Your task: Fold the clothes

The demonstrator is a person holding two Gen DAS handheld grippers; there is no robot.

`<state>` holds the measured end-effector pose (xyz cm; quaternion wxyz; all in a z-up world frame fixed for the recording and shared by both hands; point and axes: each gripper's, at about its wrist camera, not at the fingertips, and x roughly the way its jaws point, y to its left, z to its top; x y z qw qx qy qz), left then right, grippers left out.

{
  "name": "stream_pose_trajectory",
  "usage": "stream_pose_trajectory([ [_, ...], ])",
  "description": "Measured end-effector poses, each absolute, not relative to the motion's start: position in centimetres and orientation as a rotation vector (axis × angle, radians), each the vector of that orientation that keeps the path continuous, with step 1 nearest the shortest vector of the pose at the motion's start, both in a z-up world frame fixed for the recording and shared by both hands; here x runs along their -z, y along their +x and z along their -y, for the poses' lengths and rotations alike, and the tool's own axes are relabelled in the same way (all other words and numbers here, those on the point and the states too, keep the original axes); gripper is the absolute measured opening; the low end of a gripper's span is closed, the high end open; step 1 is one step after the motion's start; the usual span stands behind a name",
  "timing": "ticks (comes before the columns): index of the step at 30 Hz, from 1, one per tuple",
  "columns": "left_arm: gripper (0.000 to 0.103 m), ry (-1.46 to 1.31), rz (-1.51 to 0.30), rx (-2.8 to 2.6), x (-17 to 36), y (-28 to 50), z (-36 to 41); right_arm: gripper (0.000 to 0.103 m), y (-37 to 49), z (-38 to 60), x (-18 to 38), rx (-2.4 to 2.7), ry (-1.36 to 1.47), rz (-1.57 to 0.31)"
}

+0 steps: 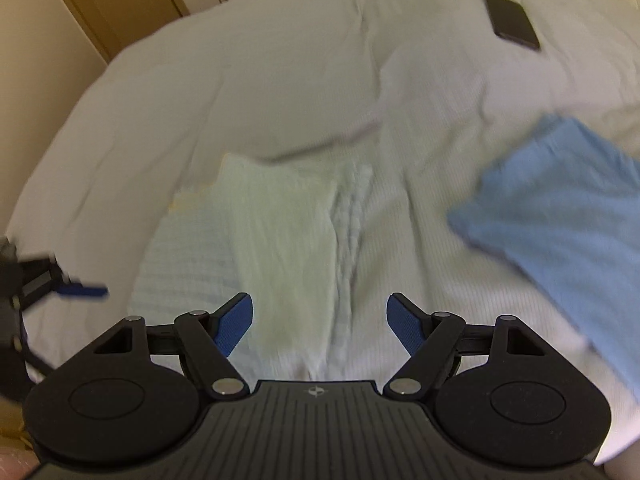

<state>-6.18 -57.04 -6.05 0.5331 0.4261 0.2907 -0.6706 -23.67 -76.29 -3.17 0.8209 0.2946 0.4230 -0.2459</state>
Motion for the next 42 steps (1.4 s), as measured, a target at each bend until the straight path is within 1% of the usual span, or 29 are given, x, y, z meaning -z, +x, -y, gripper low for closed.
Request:
stream_pose_trajectory([
  [2, 0.076, 0.977, -0.705, 1.602, 6.1, -6.0, 57.7, 0.072, -22.2, 77.3, 2.6, 0.510, 0.616, -0.890],
  [4, 0.076, 0.953, -0.710, 1.603, 6.5, -5.5, 58.6, 0.072, -20.8, 78.4, 2.3, 0.491, 0.607, -0.882],
  [5, 0.075, 0.942, -0.715, 1.601, 6.6, -5.1, 59.0, 0.067, -20.0, 78.8, 2.5, 0.475, 0.596, -0.892],
  [7, 0.075, 0.918, -0.725, 1.598, 6.7, -4.2, 59.9, 0.061, -18.4, 79.6, 3.1, 0.443, 0.576, -0.913],
  [10, 0.074, 0.873, -0.747, 1.592, 6.9, -2.5, 61.3, 0.042, -16.3, 80.9, 4.5, 0.399, 0.585, -0.942],
  [11, 0.074, 0.862, -0.754, 1.587, 7.0, -2.0, 61.8, 0.041, -15.7, 81.3, 5.0, 0.384, 0.588, -0.952],
  [15, 0.073, 0.838, -0.787, 1.565, 7.6, -0.6, 63.7, 0.042, -13.8, 82.8, 6.8, 0.331, 0.563, -0.990],
  [16, 0.073, 0.842, -0.789, 1.558, 7.8, -0.6, 64.1, 0.045, -13.4, 83.1, 7.2, 0.318, 0.554, -0.999],
  [21, 0.073, 0.871, -0.807, 1.511, 8.5, -0.9, 65.9, 0.047, -12.3, 85.7, 10.2, 0.255, 0.559, -1.031],
  [22, 0.073, 0.872, -0.814, 1.498, 8.6, -1.1, 66.3, 0.052, -12.2, 86.1, 10.8, 0.243, 0.565, -1.036],
  [23, 0.073, 0.867, -0.827, 1.485, 8.6, -1.2, 66.7, 0.053, -12.4, 86.3, 10.8, 0.231, 0.583, -1.031],
  [28, 0.074, 0.883, -0.858, 1.450, 8.8, -2.7, 68.9, 0.053, -13.2, 86.9, 11.2, 0.169, 0.673, -1.006],
  [30, 0.074, 0.892, -0.860, 1.450, 8.8, -3.1, 69.9, 0.035, -13.5, 87.2, 11.4, 0.144, 0.709, -0.995],
  [31, 0.074, 0.898, -0.860, 1.451, 8.8, -3.3, 70.4, 0.018, -13.7, 87.3, 11.5, 0.131, 0.727, -0.990],
  [32, 0.074, 0.907, -0.857, 1.451, 8.9, -3.4, 70.9, 0.011, -13.9, 87.4, 11.6, 0.119, 0.745, -0.984],
  [37, 0.074, 0.894, -0.867, 1.438, 9.2, -2.7, 72.9, 0.005, -15.4, 88.6, 11.5, 0.111, 0.788, -0.944],
  [42, 0.074, 0.868, -0.912, 1.434, 10.3, -1.1, 74.5, 0.005, -16.5, 89.8, 12.6, 0.137, 0.842, -0.946],
])
